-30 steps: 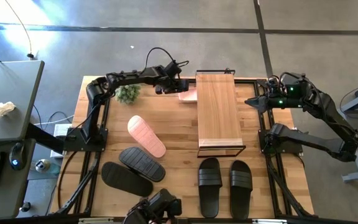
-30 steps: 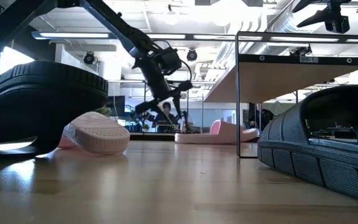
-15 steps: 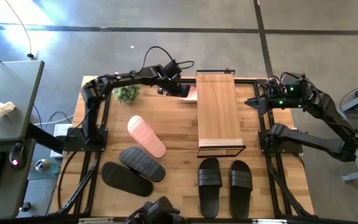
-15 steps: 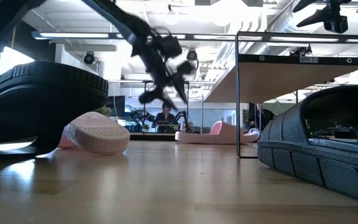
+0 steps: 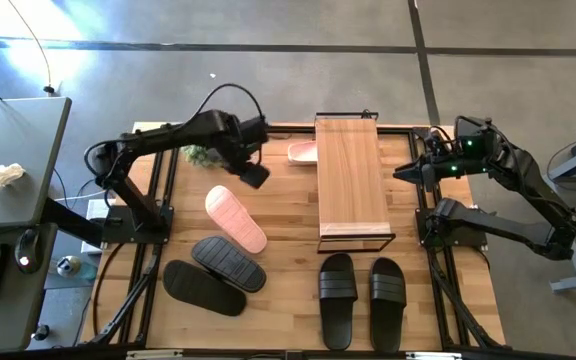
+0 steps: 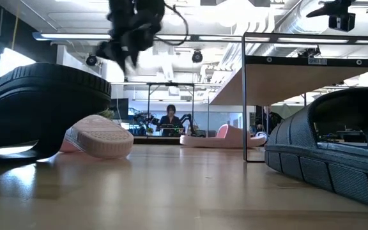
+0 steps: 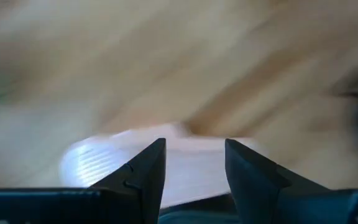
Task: Pick and place slides into the shelf
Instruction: Put the pink slipper under the shelf
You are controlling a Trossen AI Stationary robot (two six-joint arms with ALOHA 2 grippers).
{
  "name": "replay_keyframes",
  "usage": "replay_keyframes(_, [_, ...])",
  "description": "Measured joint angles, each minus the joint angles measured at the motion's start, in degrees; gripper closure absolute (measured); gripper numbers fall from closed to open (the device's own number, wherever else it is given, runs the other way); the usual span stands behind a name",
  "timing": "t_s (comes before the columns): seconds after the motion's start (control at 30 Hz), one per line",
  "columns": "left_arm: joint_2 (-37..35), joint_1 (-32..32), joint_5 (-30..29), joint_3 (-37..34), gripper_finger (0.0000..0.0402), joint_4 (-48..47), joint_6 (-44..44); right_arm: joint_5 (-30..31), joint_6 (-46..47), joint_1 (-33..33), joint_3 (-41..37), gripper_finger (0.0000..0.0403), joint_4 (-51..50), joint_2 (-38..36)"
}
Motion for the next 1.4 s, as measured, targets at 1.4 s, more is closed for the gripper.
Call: replay_keyframes(1.4, [-26.67, 24.3, 23.18, -53.42, 0.0252, 30.79, -14.03, -4.35, -1.33, -0.02, -0.02, 0.0235, -3.38, -0.04])
